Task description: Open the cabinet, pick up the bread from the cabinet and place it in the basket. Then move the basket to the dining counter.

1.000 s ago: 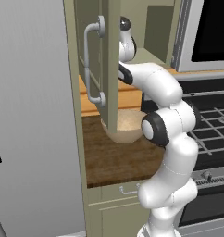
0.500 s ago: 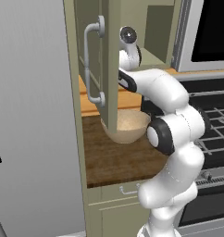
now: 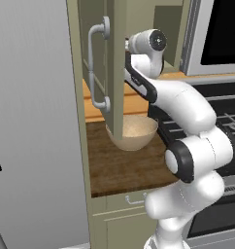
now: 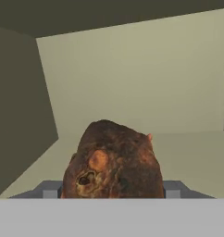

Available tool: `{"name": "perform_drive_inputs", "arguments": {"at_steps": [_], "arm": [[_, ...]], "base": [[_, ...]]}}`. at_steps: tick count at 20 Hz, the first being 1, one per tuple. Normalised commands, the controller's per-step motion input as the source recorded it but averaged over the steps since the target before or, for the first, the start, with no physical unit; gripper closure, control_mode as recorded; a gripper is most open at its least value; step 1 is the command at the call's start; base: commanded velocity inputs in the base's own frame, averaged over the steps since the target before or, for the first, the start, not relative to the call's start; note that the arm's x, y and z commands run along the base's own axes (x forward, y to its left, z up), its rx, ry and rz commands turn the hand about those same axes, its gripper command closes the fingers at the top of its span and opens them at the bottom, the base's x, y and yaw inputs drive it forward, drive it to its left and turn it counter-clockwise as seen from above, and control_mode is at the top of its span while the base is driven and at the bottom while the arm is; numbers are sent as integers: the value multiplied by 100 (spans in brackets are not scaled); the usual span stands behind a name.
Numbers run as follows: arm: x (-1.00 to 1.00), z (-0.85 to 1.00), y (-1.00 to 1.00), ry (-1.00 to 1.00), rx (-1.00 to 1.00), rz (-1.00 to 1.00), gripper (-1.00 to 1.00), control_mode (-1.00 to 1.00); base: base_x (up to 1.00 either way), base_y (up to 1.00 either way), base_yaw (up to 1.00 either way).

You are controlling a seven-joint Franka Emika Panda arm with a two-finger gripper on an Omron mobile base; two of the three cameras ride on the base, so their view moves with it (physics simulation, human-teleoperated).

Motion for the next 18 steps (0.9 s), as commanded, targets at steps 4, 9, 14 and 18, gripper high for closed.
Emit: {"name": "perform_drive_inputs", "arguments": {"at_steps": [4,9,14,18], "arm": [[-100,43,-34,10,0,-6,100,-100],[-100,1,-40,7,0,-1,100,-100],[-100,0,-35,6,0,0,100,-100],[-100,-3,-25,21,-4,0,100,-100]], "base": [[0,0,0],[0,0,0],[0,0,0],[0,0,0]]}}
